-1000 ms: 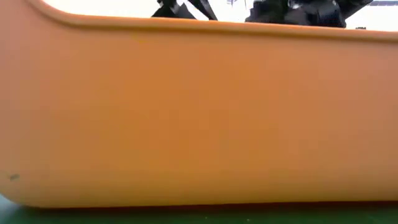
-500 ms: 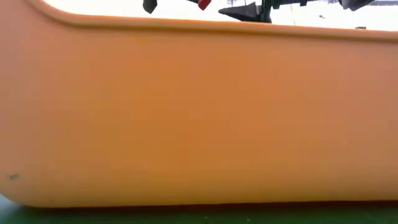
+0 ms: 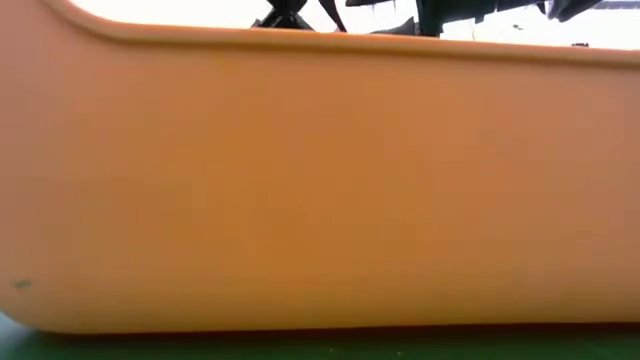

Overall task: Sort & place blocks by color
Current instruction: Put the red block into the yellow bin

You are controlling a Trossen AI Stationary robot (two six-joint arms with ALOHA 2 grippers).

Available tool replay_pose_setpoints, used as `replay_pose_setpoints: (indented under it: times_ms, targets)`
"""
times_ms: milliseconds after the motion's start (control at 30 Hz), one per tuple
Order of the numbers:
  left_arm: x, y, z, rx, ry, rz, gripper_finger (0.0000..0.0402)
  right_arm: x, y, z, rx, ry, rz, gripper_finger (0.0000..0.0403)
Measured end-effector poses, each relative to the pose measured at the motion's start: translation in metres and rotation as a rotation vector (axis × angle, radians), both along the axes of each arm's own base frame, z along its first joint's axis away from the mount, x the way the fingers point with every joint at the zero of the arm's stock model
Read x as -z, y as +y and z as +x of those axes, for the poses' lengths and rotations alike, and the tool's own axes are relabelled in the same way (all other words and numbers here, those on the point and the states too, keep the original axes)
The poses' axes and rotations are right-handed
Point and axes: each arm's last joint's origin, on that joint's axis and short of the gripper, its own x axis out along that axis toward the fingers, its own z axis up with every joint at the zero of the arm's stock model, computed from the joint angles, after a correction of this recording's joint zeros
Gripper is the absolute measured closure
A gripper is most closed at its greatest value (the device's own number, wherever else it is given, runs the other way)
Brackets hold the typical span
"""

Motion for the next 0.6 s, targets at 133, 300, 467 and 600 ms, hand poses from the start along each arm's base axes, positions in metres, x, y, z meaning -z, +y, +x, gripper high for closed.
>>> replay_pose_setpoints:
  times_ms: [133,300,467,600]
  targets:
    - [0.005,0.002,0.003,-0.013,0.0,-0.016,0.0297,0.002,-0.005,0.001,0.018,0.041,-0.05,0.0151]
    - [0.003,0.004,0.003,-0.03,-0.01,-0.009,0.0297,0.0,-0.011,0.001,0.039,0.045,-0.095,0.0151]
    - [-0.001,0.005,0.008,-0.021,-0.064,0.002,0.0297,0.002,-0.016,0.003,0.033,0.056,-0.099,0.0151]
    - [0.002,0.005,0.008,-0.016,-0.042,0.013,0.0297,0.003,-0.016,0.003,0.032,0.056,-0.094,0.0151]
